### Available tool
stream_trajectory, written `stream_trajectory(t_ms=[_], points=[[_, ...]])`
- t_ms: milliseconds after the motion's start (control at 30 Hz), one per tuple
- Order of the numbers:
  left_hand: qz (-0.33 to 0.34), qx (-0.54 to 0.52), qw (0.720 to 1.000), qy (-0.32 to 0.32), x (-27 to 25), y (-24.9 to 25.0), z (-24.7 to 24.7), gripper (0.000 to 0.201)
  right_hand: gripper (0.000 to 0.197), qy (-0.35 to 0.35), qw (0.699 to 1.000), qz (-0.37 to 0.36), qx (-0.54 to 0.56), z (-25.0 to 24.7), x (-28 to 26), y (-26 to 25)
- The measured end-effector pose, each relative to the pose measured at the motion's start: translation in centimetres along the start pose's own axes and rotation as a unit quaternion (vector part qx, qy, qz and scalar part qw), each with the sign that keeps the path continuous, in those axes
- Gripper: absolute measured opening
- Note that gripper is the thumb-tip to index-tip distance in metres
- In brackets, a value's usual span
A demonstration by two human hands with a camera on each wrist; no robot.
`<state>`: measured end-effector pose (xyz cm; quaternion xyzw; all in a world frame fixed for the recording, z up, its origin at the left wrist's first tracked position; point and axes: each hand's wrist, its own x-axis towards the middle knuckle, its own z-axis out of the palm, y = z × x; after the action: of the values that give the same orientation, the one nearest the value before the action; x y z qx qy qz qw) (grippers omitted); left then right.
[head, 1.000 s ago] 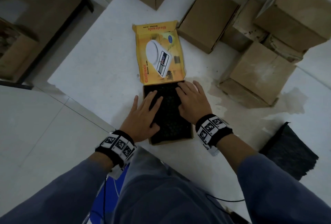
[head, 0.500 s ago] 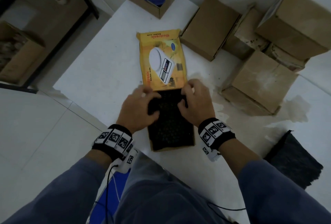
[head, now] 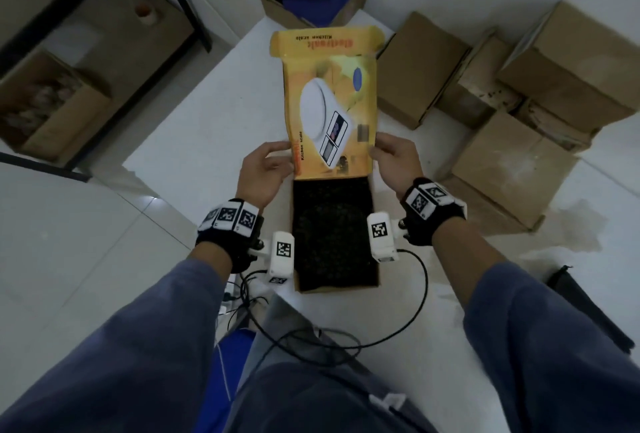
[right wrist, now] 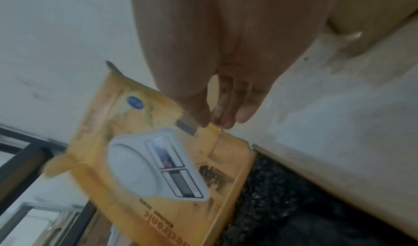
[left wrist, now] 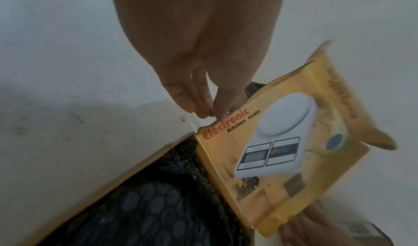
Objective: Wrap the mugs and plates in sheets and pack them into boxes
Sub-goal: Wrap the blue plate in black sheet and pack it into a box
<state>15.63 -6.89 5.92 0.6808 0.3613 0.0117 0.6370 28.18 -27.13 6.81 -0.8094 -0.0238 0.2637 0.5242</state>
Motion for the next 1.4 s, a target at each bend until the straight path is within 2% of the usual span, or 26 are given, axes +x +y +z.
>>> stream_trajectory(t_ms=[100,233,367,433,500,600,700,833,933,1033,1400], points=[[0.025,0.034,0.999,0.023,-1.7,-0.6,-0.4,0.028,0.037,-0.040,0.999,-0.021,0.019,-1.5,-2.6,-0.4],[-0.020,-0.041,0.999,0.006,-5.4,0.4,-0.5,0.022,0.031,-0.081,0.989,0.046,0.116,-3.7,-6.0,0.1],[-0.061,-0.056,0.994,-0.073,-10.1,0.6,-0.6,0.023,0.031,-0.162,0.982,0.045,0.083,-4.5,-9.2,3.0],[-0.069,-0.055,0.989,-0.116,-12.2,-0.4,-0.3,0.026,0.041,-0.167,0.984,0.050,0.048,-4.3,-10.7,4.6],[-0.058,-0.042,0.990,-0.122,-13.9,-2.1,0.1,0.035,0.049,-0.154,0.987,0.038,-0.009,-3.8,-12.3,5.6],[-0.018,0.034,0.996,-0.081,-15.8,-5.3,0.6,0.043,0.050,-0.115,0.992,0.015,-0.054,-3.3,-14.4,6.9],[0.009,0.096,0.995,-0.024,-17.6,-7.3,1.4,0.044,0.041,-0.052,0.994,0.000,-0.092,-2.4,-16.0,8.1],[0.010,0.095,0.992,0.078,-19.0,-9.0,2.4,0.039,0.031,0.006,0.997,-0.005,-0.082,-1.2,-17.2,9.3],[0.020,0.107,0.986,0.125,-19.1,-9.8,3.2,0.036,0.026,0.033,0.996,0.001,-0.089,-0.4,-17.8,9.8],[0.040,0.130,0.979,0.153,-19.3,-10.0,3.8,0.034,0.021,0.066,0.992,0.003,-0.107,0.4,-18.2,10.2],[-0.011,0.130,0.975,0.178,-19.8,-10.7,4.0,0.028,0.014,0.085,0.983,0.034,-0.162,1.1,-19.4,11.2]])
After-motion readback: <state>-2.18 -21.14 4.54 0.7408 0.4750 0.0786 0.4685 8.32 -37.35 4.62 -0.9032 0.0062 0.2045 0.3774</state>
